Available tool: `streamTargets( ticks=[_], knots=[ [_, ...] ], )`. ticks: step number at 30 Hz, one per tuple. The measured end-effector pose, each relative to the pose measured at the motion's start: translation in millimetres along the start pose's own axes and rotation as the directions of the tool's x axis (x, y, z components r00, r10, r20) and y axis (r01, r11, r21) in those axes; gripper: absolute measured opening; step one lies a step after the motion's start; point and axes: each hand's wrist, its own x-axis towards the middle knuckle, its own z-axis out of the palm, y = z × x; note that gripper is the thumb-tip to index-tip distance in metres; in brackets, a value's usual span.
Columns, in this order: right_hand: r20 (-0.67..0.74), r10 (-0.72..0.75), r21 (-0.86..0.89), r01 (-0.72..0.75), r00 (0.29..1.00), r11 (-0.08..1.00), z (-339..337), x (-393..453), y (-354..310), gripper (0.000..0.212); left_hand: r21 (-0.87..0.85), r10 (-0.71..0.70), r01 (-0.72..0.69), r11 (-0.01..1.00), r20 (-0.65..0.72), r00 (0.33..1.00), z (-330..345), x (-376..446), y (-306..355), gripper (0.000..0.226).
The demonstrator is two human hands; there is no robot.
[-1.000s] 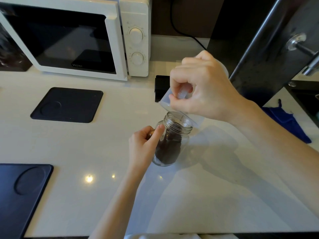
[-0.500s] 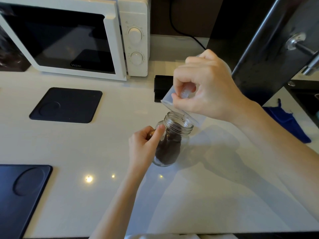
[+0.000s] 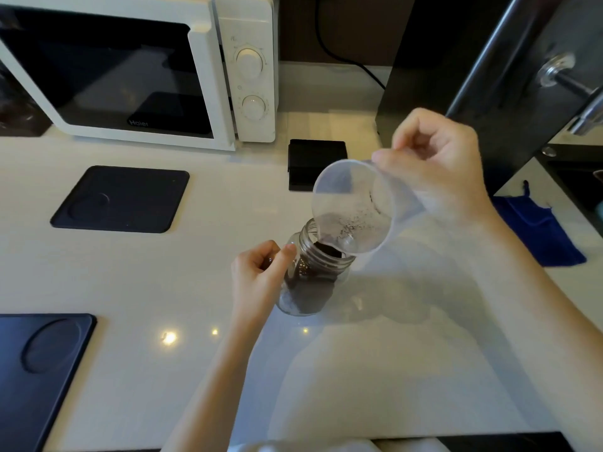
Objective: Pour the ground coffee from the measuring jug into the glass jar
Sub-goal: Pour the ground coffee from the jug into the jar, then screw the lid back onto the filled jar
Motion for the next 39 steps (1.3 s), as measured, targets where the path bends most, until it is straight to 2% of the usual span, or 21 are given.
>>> streamTargets(
  ticks=[2, 5, 6, 8, 9, 11, 13, 14, 15, 18, 23, 28, 30, 32, 35, 37, 39],
  knots=[
    [-0.145, 0.157, 0.100, -0.143, 0.977, 0.985, -3.9, -11.3, 11.5, 0.018, -0.019, -0.007, 0.006, 1.000, -0.023, 1.000, -0.8, 1.2, -1.7, 0.040],
    [-0.278, 0.441, 0.347, -0.339, 0.854, 0.875, -5.2, -31.6, 30.5, 0.025, -0.038, -0.002, 0.000, 0.999, -0.067, 0.998, -2.8, 3.9, -6.7, 0.044],
    [-0.298, 0.499, 0.380, -0.379, 0.814, 0.844, -4.9, -40.0, 38.6, 0.024, -0.042, 0.003, -0.007, 0.999, -0.073, 0.997, -3.9, 4.1, -8.4, 0.045],
    [-0.316, 0.526, 0.269, -0.457, 0.790, 0.848, -2.5, -58.2, 53.9, 0.019, -0.068, 0.010, -0.015, 0.998, -0.076, 0.997, -6.3, 3.9, -11.2, 0.043],
    [-0.309, 0.544, 0.251, -0.485, 0.780, 0.838, -0.4, -66.5, 60.5, 0.017, -0.085, 0.003, -0.010, 0.996, -0.080, 0.997, -7.3, 3.8, -12.8, 0.042],
    [-0.327, 0.622, 0.340, -0.526, 0.711, 0.780, 4.1, -81.9, 74.2, 0.021, -0.109, -0.014, 0.004, 0.994, -0.094, 0.995, -8.6, 3.9, -16.1, 0.043],
    [-0.321, 0.756, 0.566, -0.524, 0.570, 0.636, 8.5, -94.0, 83.9, 0.029, -0.118, -0.022, 0.010, 0.993, -0.101, 0.995, -9.3, 3.8, -18.8, 0.043],
    [-0.282, 0.809, 0.691, -0.476, 0.515, 0.544, 11.1, -98.6, 86.7, 0.028, -0.122, -0.022, 0.010, 0.992, -0.099, 0.995, -9.6, 3.6, -19.7, 0.043],
    [-0.235, 0.832, 0.754, -0.447, 0.502, 0.482, 13.2, -102.8, 88.3, 0.024, -0.125, -0.022, 0.009, 0.992, -0.100, 0.995, -9.9, 3.6, -20.5, 0.042],
    [-0.107, 0.822, 0.822, -0.415, 0.560, 0.390, 19.6, -112.3, 94.9, 0.016, -0.131, -0.013, -0.001, 0.991, -0.106, 0.994, -10.6, 2.9, -20.7, 0.041],
    [-0.115, 0.818, 0.835, -0.392, 0.563, 0.387, 24.9, -116.2, 100.0, 0.020, -0.126, -0.014, -0.001, 0.992, -0.115, 0.993, -10.5, 2.6, -22.4, 0.044],
    [-0.193, 0.799, 0.763, -0.425, 0.569, 0.487, 25.2, -116.7, 91.4, 0.032, -0.145, -0.032, 0.013, 0.989, -0.125, 0.992, -10.2, 0.6, -22.8, 0.036],
    [-0.219, 0.781, 0.700, -0.463, 0.585, 0.543, 22.3, -118.4, 91.0, 0.024, -0.154, -0.032, 0.011, 0.988, -0.131, 0.991, -9.7, -0.6, -20.4, 0.035],
    [-0.164, 0.770, 0.689, -0.487, 0.617, 0.537, 16.9, -120.0, 92.8, 0.011, -0.149, -0.032, 0.011, 0.989, -0.139, 0.990, -10.7, -2.9, -18.5, 0.035],
    [-0.091, 0.733, 0.702, -0.479, 0.674, 0.527, 4.7, -112.4, 96.5, 0.021, -0.097, 0.001, -0.014, 0.995, -0.129, 0.992, -17.2, -8.8, -17.9, 0.028],
    [-0.087, 0.698, 0.568, -0.540, 0.711, 0.621, -3.4, -99.6, 97.6, 0.024, -0.022, 0.024, -0.027, 0.999, -0.124, 0.992, -24.0, -16.6, -20.8, 0.029],
    [-0.048, 0.642, 0.369, -0.584, 0.765, 0.723, -7.0, -85.4, 103.1, 0.018, 0.092, 0.036, -0.026, 0.995, -0.105, 0.994, -33.0, -27.6, -27.2, 0.030]
  ],
)
